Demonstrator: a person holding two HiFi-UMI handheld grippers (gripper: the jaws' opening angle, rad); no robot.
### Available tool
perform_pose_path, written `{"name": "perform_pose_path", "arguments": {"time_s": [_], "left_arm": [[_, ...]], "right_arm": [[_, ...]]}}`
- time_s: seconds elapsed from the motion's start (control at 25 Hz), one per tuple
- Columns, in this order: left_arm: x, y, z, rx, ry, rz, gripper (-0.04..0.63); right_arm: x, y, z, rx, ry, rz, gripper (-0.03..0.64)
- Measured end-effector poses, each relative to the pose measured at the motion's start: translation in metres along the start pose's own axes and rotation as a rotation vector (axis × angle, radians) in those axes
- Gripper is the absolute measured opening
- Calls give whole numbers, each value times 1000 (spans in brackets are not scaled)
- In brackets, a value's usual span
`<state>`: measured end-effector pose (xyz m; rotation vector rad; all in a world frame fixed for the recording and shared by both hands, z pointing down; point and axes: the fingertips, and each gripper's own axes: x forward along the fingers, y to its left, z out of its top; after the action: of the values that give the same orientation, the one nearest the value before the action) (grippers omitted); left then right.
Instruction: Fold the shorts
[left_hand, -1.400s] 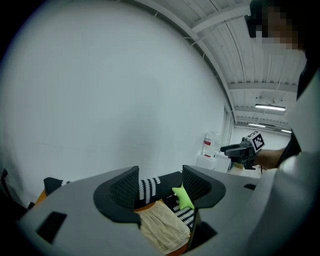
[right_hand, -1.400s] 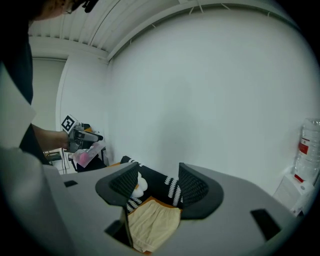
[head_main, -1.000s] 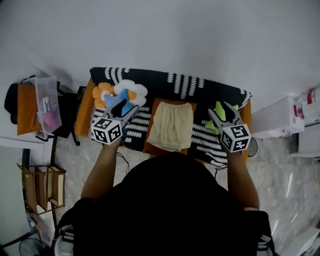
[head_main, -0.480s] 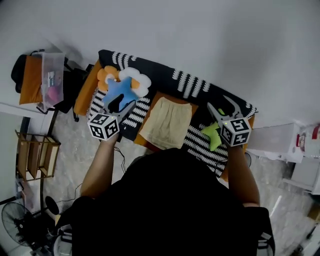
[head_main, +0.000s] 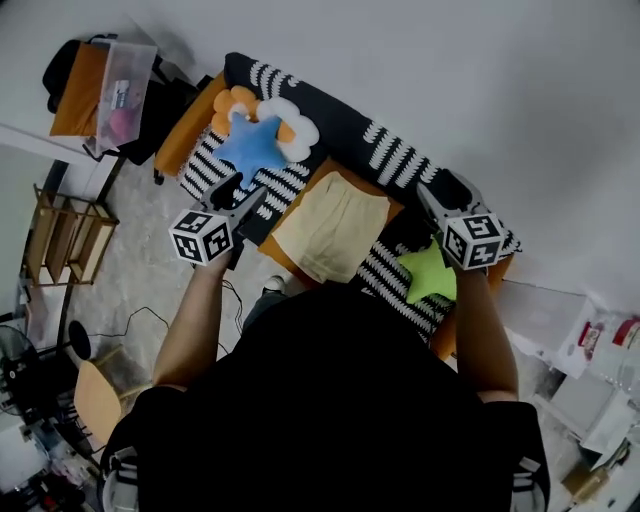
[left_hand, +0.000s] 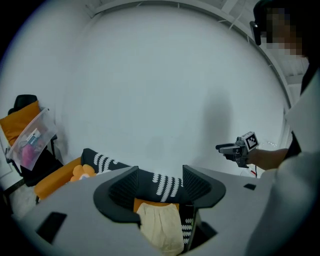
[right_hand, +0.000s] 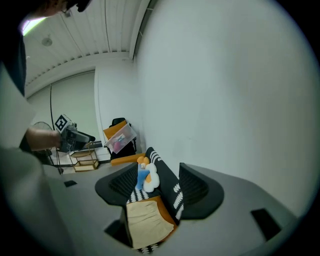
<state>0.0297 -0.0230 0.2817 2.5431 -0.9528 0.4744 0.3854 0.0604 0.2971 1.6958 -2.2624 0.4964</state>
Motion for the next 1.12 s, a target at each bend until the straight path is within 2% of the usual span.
{"name": "perform_pose_path", "arguments": {"time_s": [0.28, 0.64, 0.84, 1.12], "left_arm": [[-31, 30, -30, -64, 34, 106, 293], [-62, 75, -78, -130, 98, 190, 293], [-53, 116, -123, -178, 174, 186, 293], [-19, 163, -188, -238, 296, 141, 293]], "right_arm": [[50, 10, -8, -71, 76, 105, 278], [107, 36, -41, -192, 213, 202, 278], [151, 37, -75, -285, 323, 203, 278], [207, 38, -126, -351, 471, 220, 261]]}}
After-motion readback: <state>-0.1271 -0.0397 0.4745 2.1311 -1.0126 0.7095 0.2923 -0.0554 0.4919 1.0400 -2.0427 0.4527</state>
